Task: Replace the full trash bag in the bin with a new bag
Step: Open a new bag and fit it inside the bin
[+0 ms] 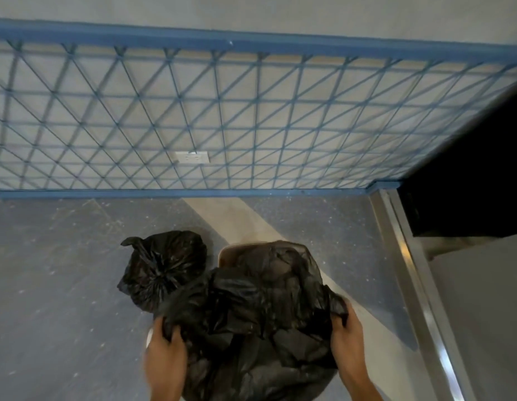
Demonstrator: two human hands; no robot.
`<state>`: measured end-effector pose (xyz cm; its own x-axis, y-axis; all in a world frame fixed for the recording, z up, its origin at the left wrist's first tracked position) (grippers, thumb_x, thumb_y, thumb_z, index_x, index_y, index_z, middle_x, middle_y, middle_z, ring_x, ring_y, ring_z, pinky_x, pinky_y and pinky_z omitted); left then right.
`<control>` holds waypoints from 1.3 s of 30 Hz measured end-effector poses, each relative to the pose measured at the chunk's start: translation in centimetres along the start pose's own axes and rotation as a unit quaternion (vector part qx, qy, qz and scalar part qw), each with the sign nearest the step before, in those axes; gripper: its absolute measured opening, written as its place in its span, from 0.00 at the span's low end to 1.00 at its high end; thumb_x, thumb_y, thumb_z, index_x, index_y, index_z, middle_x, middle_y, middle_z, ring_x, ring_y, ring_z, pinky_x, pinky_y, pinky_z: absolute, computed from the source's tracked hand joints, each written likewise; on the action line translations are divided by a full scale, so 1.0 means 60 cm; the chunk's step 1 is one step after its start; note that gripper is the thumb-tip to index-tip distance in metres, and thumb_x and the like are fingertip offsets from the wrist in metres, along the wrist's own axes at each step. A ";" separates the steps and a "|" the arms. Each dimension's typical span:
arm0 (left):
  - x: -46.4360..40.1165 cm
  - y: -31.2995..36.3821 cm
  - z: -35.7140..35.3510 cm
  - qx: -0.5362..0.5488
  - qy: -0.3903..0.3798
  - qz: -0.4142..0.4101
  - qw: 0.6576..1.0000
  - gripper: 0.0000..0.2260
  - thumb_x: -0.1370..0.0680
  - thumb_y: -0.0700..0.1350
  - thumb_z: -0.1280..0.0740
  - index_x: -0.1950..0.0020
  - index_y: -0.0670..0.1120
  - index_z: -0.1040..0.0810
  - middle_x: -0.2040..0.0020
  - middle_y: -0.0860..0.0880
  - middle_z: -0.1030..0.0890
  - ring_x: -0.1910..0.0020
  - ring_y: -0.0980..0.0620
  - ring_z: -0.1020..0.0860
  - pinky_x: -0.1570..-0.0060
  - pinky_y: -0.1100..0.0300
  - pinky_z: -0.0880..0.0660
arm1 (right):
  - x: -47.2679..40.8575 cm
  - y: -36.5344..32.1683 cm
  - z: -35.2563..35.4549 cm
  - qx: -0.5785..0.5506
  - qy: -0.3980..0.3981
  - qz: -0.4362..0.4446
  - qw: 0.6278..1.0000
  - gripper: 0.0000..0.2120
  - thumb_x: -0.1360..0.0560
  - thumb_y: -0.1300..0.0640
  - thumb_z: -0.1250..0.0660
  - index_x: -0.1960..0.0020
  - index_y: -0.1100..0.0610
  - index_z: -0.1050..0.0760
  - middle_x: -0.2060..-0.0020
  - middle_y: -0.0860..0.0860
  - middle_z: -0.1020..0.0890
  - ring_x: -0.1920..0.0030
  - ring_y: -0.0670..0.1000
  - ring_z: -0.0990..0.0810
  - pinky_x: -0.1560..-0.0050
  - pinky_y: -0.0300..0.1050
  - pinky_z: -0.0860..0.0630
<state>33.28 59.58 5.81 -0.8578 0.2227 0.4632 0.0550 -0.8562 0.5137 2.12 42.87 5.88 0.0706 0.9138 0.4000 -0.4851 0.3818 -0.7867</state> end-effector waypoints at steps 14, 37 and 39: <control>-0.183 0.071 -0.127 -0.070 0.023 -0.076 0.994 0.20 0.22 0.55 0.44 0.30 0.52 0.36 0.34 0.41 0.31 0.42 0.34 0.27 0.44 0.44 0.31 | -0.227 0.009 -0.150 0.060 0.051 0.102 0.992 0.10 0.19 0.63 0.45 0.41 0.59 0.29 0.50 0.54 0.23 0.49 0.54 0.24 0.48 0.46 0.30; -0.089 0.057 -0.440 -0.329 -0.141 -0.695 0.624 0.18 0.21 0.58 0.48 0.32 0.59 0.32 0.36 0.58 0.26 0.36 0.55 0.29 0.34 0.62 0.38 | -0.305 0.213 -0.242 -0.123 -0.022 0.103 0.987 0.28 0.23 0.48 0.39 0.26 0.43 0.45 0.29 0.53 0.34 0.41 0.48 0.31 0.40 0.48 0.31; -0.165 0.043 -0.507 -0.409 -0.223 -0.613 0.638 0.23 0.21 0.60 0.48 0.27 0.56 0.40 0.27 0.52 0.35 0.28 0.48 0.39 0.28 0.52 0.49 | -0.303 0.217 -0.248 -0.120 -0.033 0.104 0.987 0.29 0.24 0.46 0.39 0.26 0.42 0.46 0.30 0.50 0.34 0.40 0.47 0.31 0.38 0.49 0.31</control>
<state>26.37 41.00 -19.40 0.2402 0.9135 0.3283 -0.9595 0.1722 0.2229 7.46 33.28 -18.63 -0.0697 0.9679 0.2413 -0.2627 0.2156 -0.9405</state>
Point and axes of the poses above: each hand's wrist, its own x-axis away from the middle knuckle, its own z-axis out of the back of the hand, y = z × x, the point moved 7 cm from there along -x, towards the middle knuckle
